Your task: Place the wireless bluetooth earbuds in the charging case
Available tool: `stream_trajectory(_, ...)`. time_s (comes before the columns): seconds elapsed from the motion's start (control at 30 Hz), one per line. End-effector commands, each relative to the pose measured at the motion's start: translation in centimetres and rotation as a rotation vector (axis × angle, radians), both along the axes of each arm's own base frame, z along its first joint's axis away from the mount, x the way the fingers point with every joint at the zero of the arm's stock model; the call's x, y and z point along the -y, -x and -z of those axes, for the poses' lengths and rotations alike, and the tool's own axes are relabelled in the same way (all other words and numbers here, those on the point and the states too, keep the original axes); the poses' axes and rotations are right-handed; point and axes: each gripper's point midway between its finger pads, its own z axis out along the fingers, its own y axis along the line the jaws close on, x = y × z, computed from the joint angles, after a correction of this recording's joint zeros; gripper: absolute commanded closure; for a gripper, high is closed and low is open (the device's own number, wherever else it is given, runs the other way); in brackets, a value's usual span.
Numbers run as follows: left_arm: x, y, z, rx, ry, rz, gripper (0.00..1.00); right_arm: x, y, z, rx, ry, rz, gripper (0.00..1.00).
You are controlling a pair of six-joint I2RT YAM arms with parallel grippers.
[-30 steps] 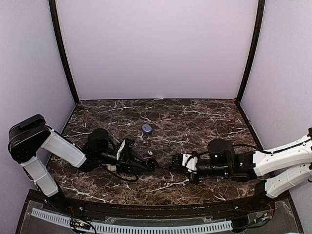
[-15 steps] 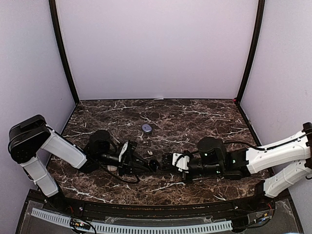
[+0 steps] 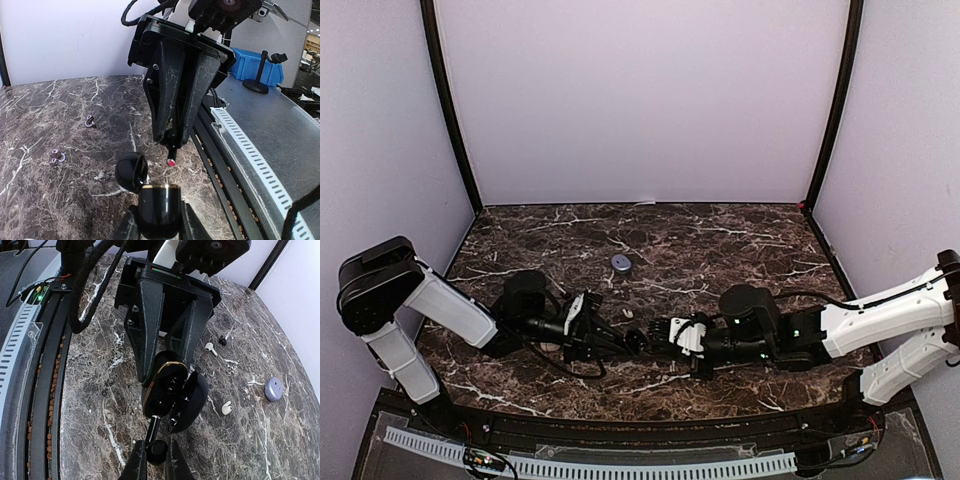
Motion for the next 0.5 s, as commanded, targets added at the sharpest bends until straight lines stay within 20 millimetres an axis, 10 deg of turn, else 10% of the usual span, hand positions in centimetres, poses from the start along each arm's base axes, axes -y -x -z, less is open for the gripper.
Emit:
stream_trajectory(0.0, -0.1, 0.4, -1.1, 0.047, 0.038, 0.007, 0.81, -0.8, 0.2, -1.2, -0.016, -0.034, 0.005, 0.98)
stream_trajectory(0.47, -0.5, -0.7, -1.3, 0.168, 0.029, -0.082, 0.81, 0.3, 1.1, -0.7, -0.166, -0.071, 0.049, 0.99)
